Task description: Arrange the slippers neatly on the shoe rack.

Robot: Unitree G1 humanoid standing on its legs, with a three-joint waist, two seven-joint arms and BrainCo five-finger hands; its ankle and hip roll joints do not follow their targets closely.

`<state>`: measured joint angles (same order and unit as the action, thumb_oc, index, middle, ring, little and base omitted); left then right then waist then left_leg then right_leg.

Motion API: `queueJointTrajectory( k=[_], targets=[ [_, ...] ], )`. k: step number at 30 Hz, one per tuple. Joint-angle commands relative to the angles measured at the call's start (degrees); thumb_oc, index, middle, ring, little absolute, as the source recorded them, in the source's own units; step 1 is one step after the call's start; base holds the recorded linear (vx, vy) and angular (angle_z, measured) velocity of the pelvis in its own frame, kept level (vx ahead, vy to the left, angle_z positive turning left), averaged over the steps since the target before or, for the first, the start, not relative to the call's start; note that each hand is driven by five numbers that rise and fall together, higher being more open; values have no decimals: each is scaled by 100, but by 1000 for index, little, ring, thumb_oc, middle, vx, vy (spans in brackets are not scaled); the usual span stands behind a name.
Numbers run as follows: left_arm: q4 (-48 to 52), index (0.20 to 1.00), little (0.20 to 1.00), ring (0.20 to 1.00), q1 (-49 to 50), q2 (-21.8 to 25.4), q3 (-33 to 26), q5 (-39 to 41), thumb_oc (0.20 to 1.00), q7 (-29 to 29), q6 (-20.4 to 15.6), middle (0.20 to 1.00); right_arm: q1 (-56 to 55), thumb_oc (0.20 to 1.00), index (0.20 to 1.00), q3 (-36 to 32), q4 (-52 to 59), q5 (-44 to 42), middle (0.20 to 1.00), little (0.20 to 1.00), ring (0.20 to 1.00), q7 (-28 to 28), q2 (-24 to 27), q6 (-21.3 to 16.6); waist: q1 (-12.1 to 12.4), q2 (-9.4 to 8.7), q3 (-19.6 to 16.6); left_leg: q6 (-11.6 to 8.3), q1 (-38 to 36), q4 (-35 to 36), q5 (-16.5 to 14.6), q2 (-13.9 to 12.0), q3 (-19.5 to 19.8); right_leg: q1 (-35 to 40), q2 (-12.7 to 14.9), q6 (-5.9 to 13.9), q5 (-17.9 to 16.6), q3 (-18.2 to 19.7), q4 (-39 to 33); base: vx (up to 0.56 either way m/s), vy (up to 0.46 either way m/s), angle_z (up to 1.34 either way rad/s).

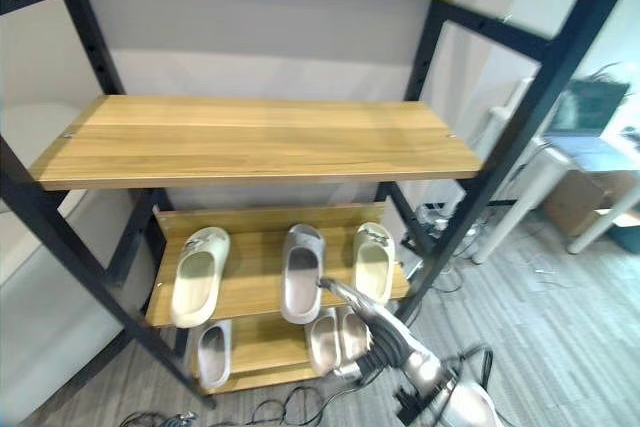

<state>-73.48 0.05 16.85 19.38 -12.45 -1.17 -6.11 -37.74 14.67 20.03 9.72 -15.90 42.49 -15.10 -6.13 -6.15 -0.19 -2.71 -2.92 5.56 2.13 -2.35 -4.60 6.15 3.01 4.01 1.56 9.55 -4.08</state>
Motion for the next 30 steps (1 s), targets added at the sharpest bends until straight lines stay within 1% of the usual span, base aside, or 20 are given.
queueJointTrajectory(
  k=[1,2,3,4,6,8,9,10,11,12,14,15,17,21,22,24,25,28,29,30],
  targets=[
    [-418,1000,1000,1000,-313,-258,-55,-89,1000,22,-240,1000,-382,1000,1000,-484,677,-568,1000,1000,1000,-634,602,-295,16,283,356,143,-29,-92,-181,118,63,-118,187,517,118,-67,538,29,3,-39],
    [-363,1000,1000,1000,-279,-224,-26,-56,1000,2,-256,1000,-732,1000,1000,-794,1030,-939,1000,1000,1000,-814,894,-283,-2,263,326,120,-23,-90,-168,103,45,-124,183,526,96,-79,526,-2,-8,-36],
    [-349,1000,1000,1000,-276,-219,-26,-41,1000,-1,-255,1000,-805,1000,1000,-894,1096,-955,1000,1000,1000,-817,982,-290,-6,254,332,111,6,-97,-109,88,34,-150,174,530,46,-77,526,5,-7,-30],
    [-332,1000,1000,1000,-259,-227,-15,-21,1000,0,-257,1000,-859,1000,1000,-997,1139,-936,1000,1000,1000,-807,1045,-285,-14,249,311,111,-28,-92,-171,97,41,-110,187,534,99,-86,510,9,-3,-8],
    [-311,1000,1000,1000,-212,-254,-30,25,1000,12,-230,1000,-847,1000,1000,-1188,1075,-705,1000,1000,1000,-598,1079,-257,-14,254,293,112,-32,-94,-169,96,26,-105,185,542,87,-91,506,24,3,1],
    [-286,1000,1000,1000,-179,-291,-47,43,1000,42,-212,1000,-716,1000,1000,-1354,926,-264,1000,1000,1000,-250,1039,-247,-15,273,275,115,-35,-90,-167,94,10,-107,184,546,76,-91,502,12,0,-4],
    [-285,1000,1000,1000,-182,-292,-47,43,1000,43,-210,1000,-707,1000,1000,-1341,915,-241,1000,1000,1000,-230,1036,-250,-15,274,278,115,-35,-90,-168,94,10,-107,184,547,76,-91,502,0,0,0],
    [-283,1000,1000,1000,-177,-312,-46,30,1000,66,-201,1000,-614,1000,1000,-1452,838,-13,1000,1000,1000,-4,989,-258,-20,280,274,118,-38,-89,-168,92,0,-108,186,547,74,-91,505,0,0,0],
    [-279,1000,1000,1000,-169,-342,-55,39,1000,73,-198,1000,-446,1000,1000,-1704,734,289,1000,1000,1000,352,864,-256,-29,295,265,129,-41,-87,-169,96,-5,-116,188,544,73,-87,508,0,0,0],
    [-280,1000,1000,1000,-176,-345,-50,39,1000,73,-198,1000,-450,1000,1000,-1707,733,306,1000,1000,1000,366,860,-256,-24,298,271,130,-42,-89,-171,96,-5,-115,188,544,74,-87,509,0,0,0],
    [-279,1000,1000,1000,-181,-402,-44,30,1000,75,-205,1000,-169,1000,1000,-1827,472,716,1000,1000,1000,696,688,-197,-15,330,268,145,-38,-87,-176,100,-6,-126,197,544,79,-88,510,0,0,0],
    [-276,1000,1000,1000,-182,-439,-28,-10,1000,68,-197,1000,110,1000,1000,-1846,141,1043,1000,1000,1000,927,508,-101,10,357,261,162,-38,-81,-185,110,14,-132,201,537,91,-101,511,0,0,0],
    [-275,1000,1000,1000,-180,-440,-20,-39,1000,63,-191,1000,258,1000,1000,-1842,-3,1181,1000,1000,1000,1053,405,-71,15,363,259,170,-36,-77,-192,119,28,-129,201,530,101,-111,510,0,0,0],
    [-255,1000,1000,1000,-168,-419,22,-147,1000,63,-176,1000,1073,1000,1000,-1575,-998,1657,1000,1000,1000,1529,38,184,116,402,277,198,-30,-74,-217,158,130,-92,221,485,147,-178,491,26,-8,4],
    [-255,1000,1000,1000,-173,-411,10,-148,1000,63,-175,1000,1113,1000,1000,-1543,-1033,1667,1000,1000,1000,1550,34,176,102,394,286,198,-30,-75,-217,159,135,-89,222,485,148,-183,491,12,-8,7],
    [-231,1000,1000,1000,-153,-394,26,-200,1000,62,-168,1000,1400,1000,1000,-1518,-1270,1777,1000,1000,1000,1700,-42,231,183,401,290,207,-28,-77,-230,174,187,-57,231,469,174,-248,470,16,-22,16],
    [-229,1000,1000,1000,-158,-389,19,-201,1000,63,-168,1000,1422,1000,1000,-1505,-1286,1781,1000,1000,1000,1710,-46,226,179,401,303,204,5,-78,-165,163,184,-92,218,466,120,-245,477,11,-23,24],
    [-240,1000,1000,1000,-119,-356,50,-269,1000,58,-173,1000,1756,1000,1000,-1400,-1480,1813,1000,1000,1000,1808,-61,246,272,407,312,204,21,-80,-173,176,244,-65,224,445,132,-314,434,12,-14,17],
    [-241,1000,1000,1000,-121,-354,45,-269,1000,58,-174,1000,1768,1000,1000,-1393,-1488,1814,1000,1000,1000,1812,-62,244,268,406,311,203,26,-79,-169,175,245,-70,223,444,128,-315,433,70,-16,16],
    [-261,1000,1000,1000,-102,-356,53,-285,1000,48,-181,1000,1922,1000,1000,-1323,-1535,1782,1000,1000,1000,1832,-73,243,317,402,304,207,-2,-74,-235,193,269,-18,241,440,174,-351,401,18,-5,16]
  ],
)
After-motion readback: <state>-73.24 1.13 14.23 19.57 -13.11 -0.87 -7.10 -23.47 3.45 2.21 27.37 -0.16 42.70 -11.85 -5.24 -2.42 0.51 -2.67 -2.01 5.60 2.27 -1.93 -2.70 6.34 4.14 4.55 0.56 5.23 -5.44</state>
